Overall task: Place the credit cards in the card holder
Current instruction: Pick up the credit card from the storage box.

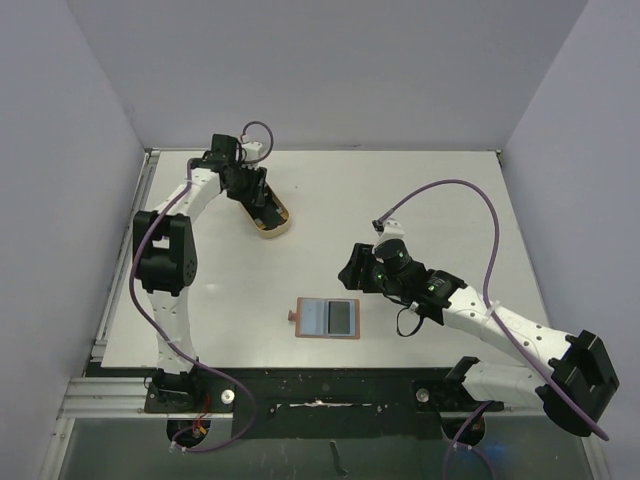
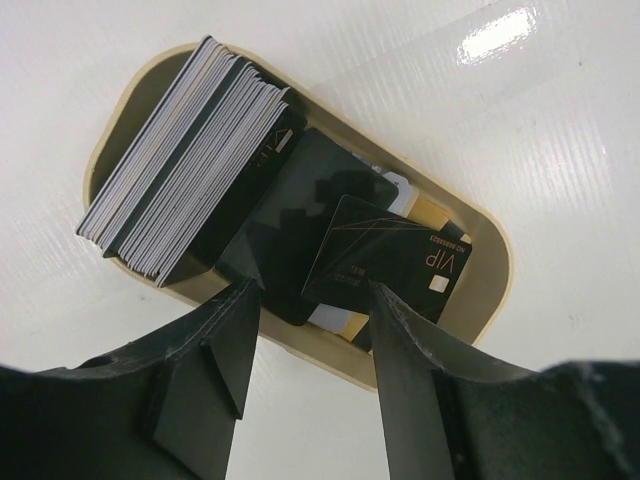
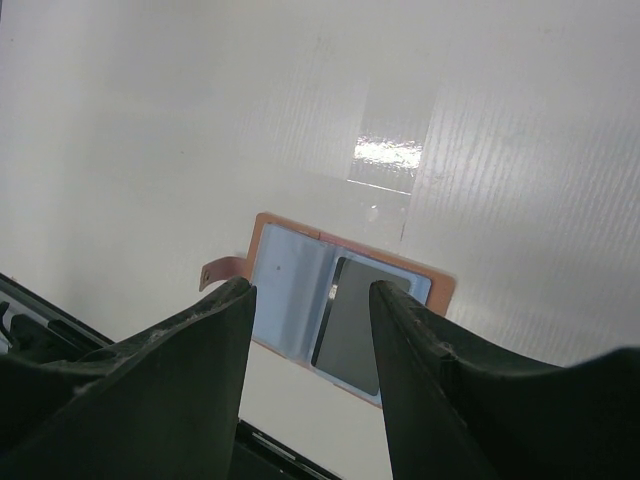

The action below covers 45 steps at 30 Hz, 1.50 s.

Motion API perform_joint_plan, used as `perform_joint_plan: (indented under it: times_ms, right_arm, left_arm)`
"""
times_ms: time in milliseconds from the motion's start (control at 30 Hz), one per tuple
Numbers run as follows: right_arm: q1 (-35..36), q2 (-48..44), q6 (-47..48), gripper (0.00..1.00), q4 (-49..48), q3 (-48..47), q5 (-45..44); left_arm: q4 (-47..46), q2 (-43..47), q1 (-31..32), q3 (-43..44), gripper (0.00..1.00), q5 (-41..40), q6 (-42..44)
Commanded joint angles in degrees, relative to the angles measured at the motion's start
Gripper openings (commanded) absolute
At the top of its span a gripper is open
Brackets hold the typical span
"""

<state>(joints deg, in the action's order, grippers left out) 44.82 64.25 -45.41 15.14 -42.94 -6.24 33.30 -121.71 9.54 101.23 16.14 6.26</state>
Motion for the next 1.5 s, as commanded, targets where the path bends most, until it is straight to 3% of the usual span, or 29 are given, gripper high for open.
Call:
perform_joint_plan:
  times_ms: [0,200,467,667,1233,1467]
  right_arm:
    - [0.53,-0.51,0.14,0.5,-2.25,-0.21,-1.12]
    - [0.54,0.55,0.38,0.5,-1.14,-1.8,-1.7]
    - [0.88,0.31,-0.88,0.5,-2.14,-1.14,-1.71]
    - [0.97,0.09,-0.56,0.5,-2.53,-1.36,-2.46]
    - [1.58,0.14,0.28,0.5,-0.91,-1.88,-3.81]
    - [2.05,-0.25,0.66,0.5,-0.91,-2.28,-4.23]
  left_arm:
    - [2.02,-1.24,-0.06,3.35,0.47,1.46,2.61]
    - [0.49,-1.64,-0.13,2.82,0.48,-1.41,3.3]
    - [1.94,-4.29,-0.31,4.23,0.49,3.39,3.59]
    - [3.75,-6.96,-0.31,7.53,0.5,4.15,3.88]
    - [5.17,-7.98,0.27,6.8,0.49,5.47,3.85]
    - [7.38,-7.87,0.45,8.11,0.39,7.36,3.16]
